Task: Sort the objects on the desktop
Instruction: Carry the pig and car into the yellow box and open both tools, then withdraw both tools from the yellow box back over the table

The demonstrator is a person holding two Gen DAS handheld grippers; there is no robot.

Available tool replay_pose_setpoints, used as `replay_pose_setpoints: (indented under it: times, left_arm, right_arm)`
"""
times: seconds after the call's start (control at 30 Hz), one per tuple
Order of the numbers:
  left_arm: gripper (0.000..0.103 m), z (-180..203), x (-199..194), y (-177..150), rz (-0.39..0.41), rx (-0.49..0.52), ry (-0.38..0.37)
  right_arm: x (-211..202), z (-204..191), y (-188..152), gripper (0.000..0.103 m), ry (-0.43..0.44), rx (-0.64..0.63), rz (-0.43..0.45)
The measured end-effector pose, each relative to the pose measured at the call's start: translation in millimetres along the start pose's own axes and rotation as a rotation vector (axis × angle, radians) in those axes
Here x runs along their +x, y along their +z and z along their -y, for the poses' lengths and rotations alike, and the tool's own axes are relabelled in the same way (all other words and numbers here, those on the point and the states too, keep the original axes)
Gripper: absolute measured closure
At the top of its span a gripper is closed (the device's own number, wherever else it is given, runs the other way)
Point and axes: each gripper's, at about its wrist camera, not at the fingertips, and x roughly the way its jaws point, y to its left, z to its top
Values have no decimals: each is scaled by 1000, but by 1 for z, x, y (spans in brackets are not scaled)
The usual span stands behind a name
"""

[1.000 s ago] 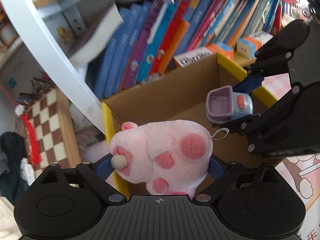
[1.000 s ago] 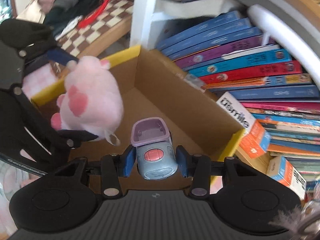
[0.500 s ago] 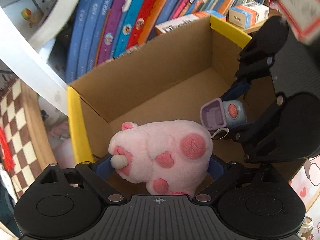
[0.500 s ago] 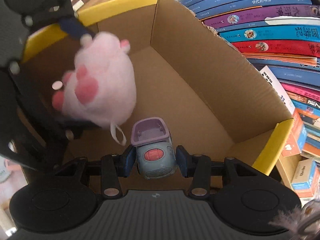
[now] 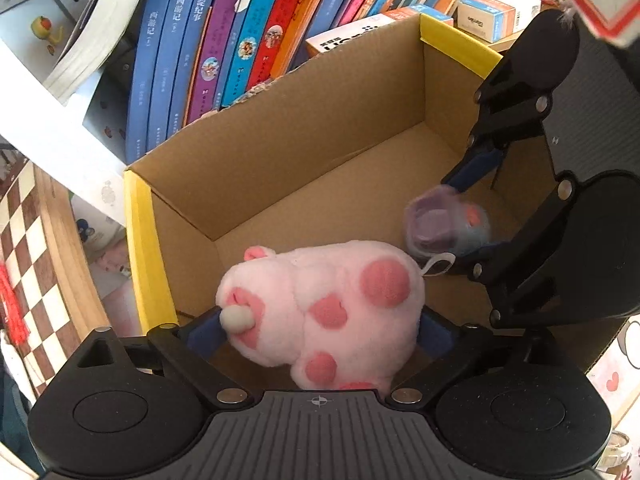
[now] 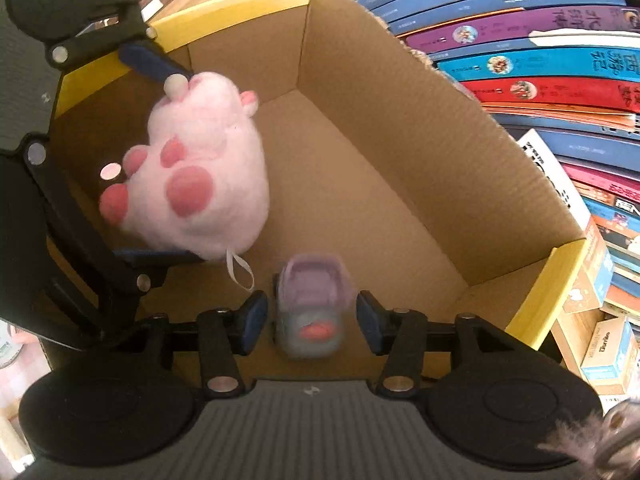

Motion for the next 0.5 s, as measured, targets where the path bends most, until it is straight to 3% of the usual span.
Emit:
replay_pose_setpoints:
  times: [0.2,0.37,0.5]
  left_arm:
    - [4,2,-18,-1,40,12,54]
    - [4,-2,-47,-7,108,-4,84]
    - [4,-5,-74,-19,162,-35,109]
  right_arm:
    - [-19,-3,-3,40,-25,3,50]
    - [-49,-1,-7,25,-56,19,126]
    - [-80,-3,-13,22,-80,39,196]
